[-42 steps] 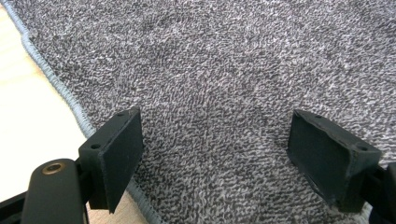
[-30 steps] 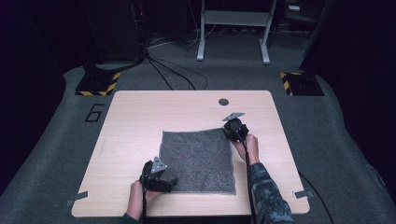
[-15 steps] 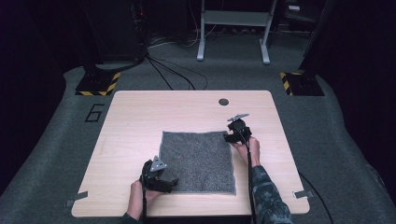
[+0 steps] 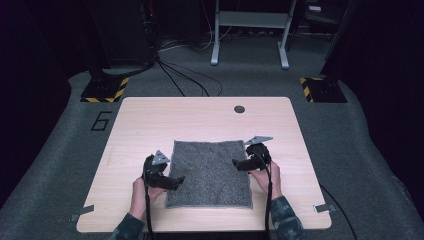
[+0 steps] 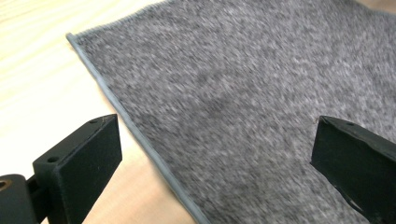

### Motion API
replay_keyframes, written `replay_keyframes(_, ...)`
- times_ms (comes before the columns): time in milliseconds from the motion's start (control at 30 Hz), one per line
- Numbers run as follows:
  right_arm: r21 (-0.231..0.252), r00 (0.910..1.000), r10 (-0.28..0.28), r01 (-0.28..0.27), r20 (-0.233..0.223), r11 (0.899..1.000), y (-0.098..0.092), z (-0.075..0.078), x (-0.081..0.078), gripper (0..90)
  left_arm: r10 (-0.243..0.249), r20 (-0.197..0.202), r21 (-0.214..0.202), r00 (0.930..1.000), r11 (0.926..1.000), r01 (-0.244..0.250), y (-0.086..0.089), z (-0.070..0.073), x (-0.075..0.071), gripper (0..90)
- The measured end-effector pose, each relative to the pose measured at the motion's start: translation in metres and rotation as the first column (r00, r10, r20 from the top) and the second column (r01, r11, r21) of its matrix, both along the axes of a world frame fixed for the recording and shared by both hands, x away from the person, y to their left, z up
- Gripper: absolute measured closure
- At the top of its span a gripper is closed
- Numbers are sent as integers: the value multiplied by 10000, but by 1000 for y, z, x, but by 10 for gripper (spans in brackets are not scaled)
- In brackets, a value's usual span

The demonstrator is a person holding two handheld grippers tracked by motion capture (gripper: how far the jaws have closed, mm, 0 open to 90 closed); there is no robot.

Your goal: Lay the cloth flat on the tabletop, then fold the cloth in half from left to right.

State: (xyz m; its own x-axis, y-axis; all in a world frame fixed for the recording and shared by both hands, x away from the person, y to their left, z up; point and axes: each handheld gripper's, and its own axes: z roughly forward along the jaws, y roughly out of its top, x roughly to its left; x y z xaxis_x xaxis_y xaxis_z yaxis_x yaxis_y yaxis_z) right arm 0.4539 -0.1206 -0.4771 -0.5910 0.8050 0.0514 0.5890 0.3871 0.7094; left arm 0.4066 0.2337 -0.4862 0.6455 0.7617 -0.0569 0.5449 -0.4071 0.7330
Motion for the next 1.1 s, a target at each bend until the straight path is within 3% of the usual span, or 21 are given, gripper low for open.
replay_keyframes(267,36,9969,788,-788,-16,9969,18,-8,-32,78,245,-172,-123,9996,9996,-247,10,3,33,8)
replay_keyframes(467,160,9871,1598,-1597,-111,9870,46,-11,-54,93,276,-543,-371,9981,9989,-296,16,2,56,28)
replay_keyframes(533,59,9785,2059,-2059,-118,9786,58,-13,-61,95,334,-388,-260,9987,9991,-345,16,1,61,45)
replay_keyframes(567,109,9748,2229,-2228,-63,9748,65,-14,-65,97,280,-464,-107,9985,9995,-286,15,0,64,54)
replay_keyframes(667,171,9614,2751,-2749,-98,9613,86,-17,-73,101,163,-719,-154,9973,9997,-175,15,-2,74,58)
replay_keyframes(767,242,9498,3121,-3116,-212,9499,106,-18,-81,108,85,-728,-91,9973,9999,-92,14,-4,83,75)
replay_keyframes(833,334,9418,3359,-3353,-156,9415,117,-18,-84,119,-115,-766,-348,9970,9994,88,15,-5,89,86)
replay_keyframes(900,381,9346,3555,-3549,-109,9341,128,-18,-88,129,-191,-647,-345,9977,9993,169,14,-7,94,110)
replay_keyframes(1067,109,9124,4089,-4087,-186,9126,153,-20,-92,142,-447,-718,-264,9964,9987,429,15,-15,106,145)
replay_keyframes(1100,99,9092,4163,-4163,-12,9092,157,-21,-92,147,-452,-767,-245,9960,9988,434,16,-16,108,148)
